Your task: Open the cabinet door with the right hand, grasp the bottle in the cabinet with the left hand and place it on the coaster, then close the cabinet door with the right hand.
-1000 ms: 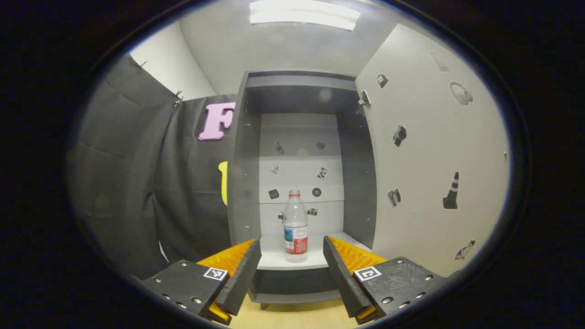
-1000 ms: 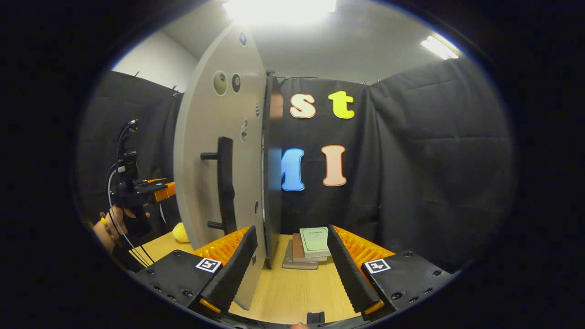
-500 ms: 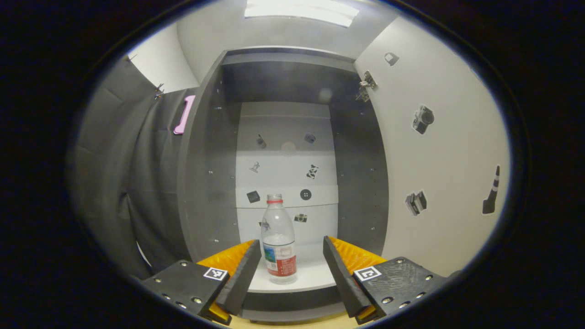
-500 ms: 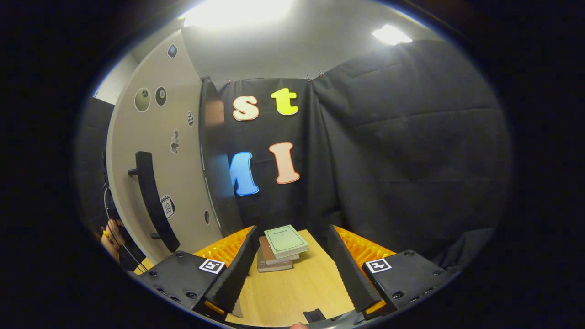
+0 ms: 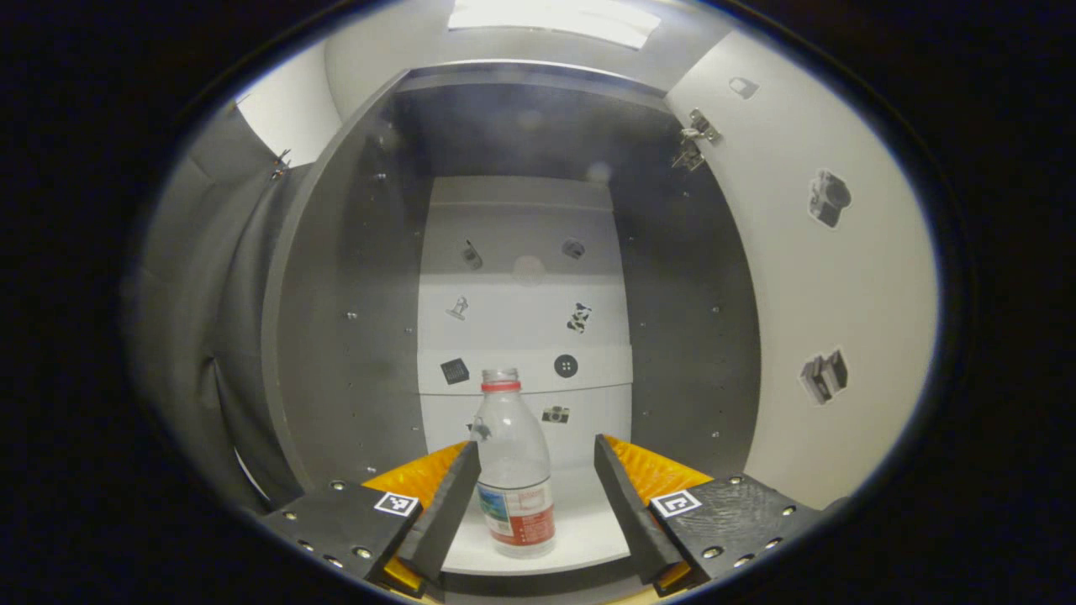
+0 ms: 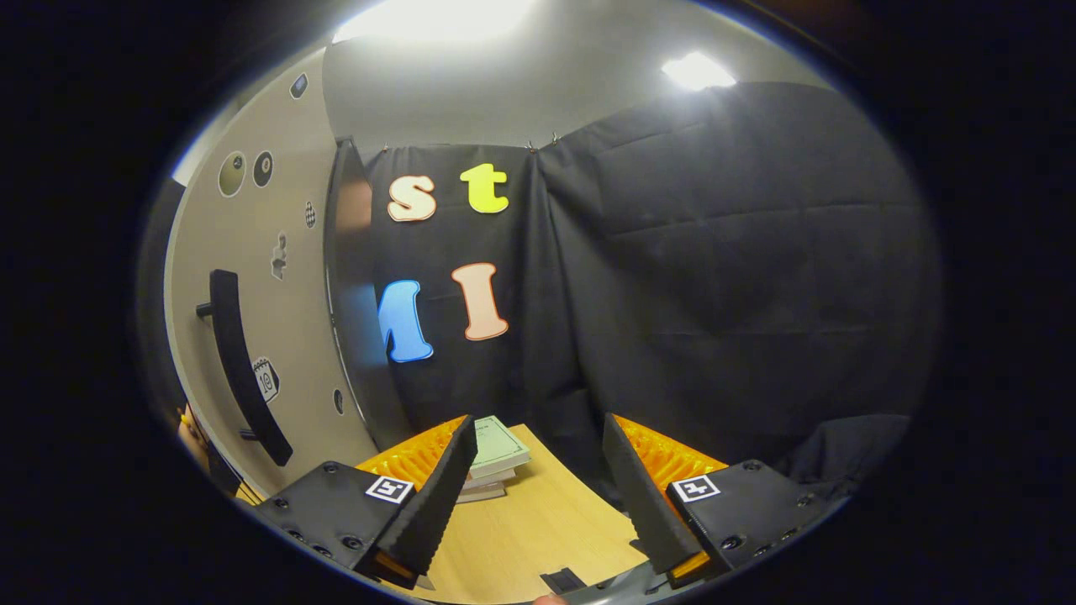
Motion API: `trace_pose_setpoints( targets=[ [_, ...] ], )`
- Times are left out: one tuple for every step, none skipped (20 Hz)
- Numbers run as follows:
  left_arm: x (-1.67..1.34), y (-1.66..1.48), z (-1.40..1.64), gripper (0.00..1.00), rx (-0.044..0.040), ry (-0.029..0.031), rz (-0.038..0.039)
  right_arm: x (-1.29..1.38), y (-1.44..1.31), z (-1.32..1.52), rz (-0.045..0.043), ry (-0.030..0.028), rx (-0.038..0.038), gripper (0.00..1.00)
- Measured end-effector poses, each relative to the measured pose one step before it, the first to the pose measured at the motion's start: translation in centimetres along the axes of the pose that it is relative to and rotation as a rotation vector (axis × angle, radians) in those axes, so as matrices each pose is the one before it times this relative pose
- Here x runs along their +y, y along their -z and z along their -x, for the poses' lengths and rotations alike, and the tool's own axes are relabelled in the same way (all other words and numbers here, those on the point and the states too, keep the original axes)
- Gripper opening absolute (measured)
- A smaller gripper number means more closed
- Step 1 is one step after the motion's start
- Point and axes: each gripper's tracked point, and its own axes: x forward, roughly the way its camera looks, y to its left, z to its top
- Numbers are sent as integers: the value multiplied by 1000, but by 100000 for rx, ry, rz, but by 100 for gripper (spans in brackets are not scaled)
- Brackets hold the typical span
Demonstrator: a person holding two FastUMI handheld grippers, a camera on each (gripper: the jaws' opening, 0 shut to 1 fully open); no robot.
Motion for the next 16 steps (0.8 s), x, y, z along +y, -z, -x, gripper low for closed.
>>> trace_pose_setpoints(
  targets=[
    [157,466,-823,83,709,517,694,-60,207,-110,-329,1145,265,92],
    [131,465,-762,83,825,338,707,-68,89,-45,-330,1157,45,92],
    [177,399,-739,83,442,105,143,-18,68,-16,-256,965,40,92],
    [118,338,-448,82,416,-126,-314,-3,46,-14,-196,892,-86,92],
    [57,383,-580,82,509,-81,-734,192,66,-425,-127,858,-52,92],
    [-19,231,-339,87,445,10,-781,132,-3,-81,21,816,16,92],
    [80,290,-517,86,-24,-26,-498,6,171,10,135,654,-79,92],
    [119,69,-528,84,-491,-155,-329,-26,45,146,275,738,51,92],
    [212,221,-488,84,-165,-360,-614,-140,164,35,263,736,89,92],
    [400,57,-585,84,-178,-1387,-1304,-63,119,85,34,522,474,92],
    [380,21,-1071,84,-1685,-802,-1517,104,229,-106,-217,208,706,92],
    [-379,5,-1269,84,-1432,2225,-1072,-9,226,80,-554,264,796,92],
    [-767,1517,-959,87,6561,4240,-1019,6,92,-79,-570,314,519,92],
    [-847,1785,-265,84,8760,4606,-348,-21,-127,109,-213,362,-301,92],
    [-189,-330,-598,80,-307,1112,-661,-97,-202,84,305,662,-675,96],
    [-100,-562,-482,74,-1197,876,-1212,20,-134,150,731,495,-575,96]
  ],
)
